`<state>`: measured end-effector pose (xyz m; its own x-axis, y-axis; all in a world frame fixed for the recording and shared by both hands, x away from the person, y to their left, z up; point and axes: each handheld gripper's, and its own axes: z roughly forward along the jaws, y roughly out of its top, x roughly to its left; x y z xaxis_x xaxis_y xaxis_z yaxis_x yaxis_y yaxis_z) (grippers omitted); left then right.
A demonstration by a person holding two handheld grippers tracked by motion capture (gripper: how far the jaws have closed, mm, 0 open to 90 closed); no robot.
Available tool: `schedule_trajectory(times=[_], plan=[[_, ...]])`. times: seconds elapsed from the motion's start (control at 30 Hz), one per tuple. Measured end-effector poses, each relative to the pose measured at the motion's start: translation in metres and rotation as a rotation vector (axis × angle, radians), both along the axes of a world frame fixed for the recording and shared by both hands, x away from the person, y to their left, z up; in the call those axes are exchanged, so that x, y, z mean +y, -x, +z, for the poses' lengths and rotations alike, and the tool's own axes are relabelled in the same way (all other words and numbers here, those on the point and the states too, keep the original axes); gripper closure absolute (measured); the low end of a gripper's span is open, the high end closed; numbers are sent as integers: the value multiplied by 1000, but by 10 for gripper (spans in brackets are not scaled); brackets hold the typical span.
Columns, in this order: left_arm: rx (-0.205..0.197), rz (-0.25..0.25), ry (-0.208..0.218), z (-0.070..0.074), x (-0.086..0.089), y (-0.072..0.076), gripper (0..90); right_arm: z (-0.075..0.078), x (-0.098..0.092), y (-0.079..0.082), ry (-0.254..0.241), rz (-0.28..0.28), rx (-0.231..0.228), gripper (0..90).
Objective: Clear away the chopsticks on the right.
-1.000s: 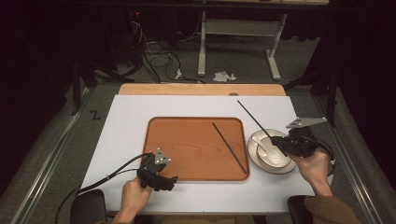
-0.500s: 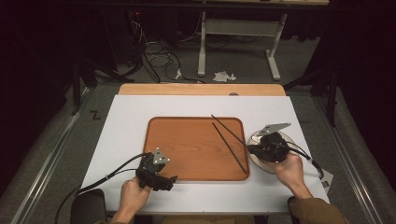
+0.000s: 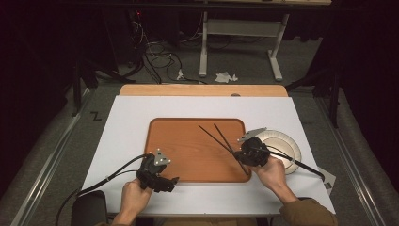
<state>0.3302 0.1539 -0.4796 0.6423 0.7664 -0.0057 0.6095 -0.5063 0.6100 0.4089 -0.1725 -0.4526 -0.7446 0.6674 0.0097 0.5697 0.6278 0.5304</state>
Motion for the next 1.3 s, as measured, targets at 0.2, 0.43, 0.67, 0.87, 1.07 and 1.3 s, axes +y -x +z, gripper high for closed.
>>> schedule_trajectory(times=[0.2, 0.43, 0.67, 0.87, 1.07, 1.3], plan=[[5, -4, -6, -1, 0, 0, 166, -13, 8, -7, 54, -16, 27, 861], [-15, -2, 1, 2, 0, 2, 166, -23, 16, -7, 79, -16, 64, 859], [-24, -4, 5, 2, 0, 2, 165, -31, 22, -7, 105, 4, 75, 856], [-36, -5, 6, 3, 1, 4, 165, -31, 21, -6, 119, 20, 63, 833], [-28, 3, 4, 1, 0, 0, 165, -31, 21, -7, 125, 27, 46, 799], [-24, 1, 3, 1, 0, 1, 165, -21, 25, -5, 58, 58, -20, 813]])
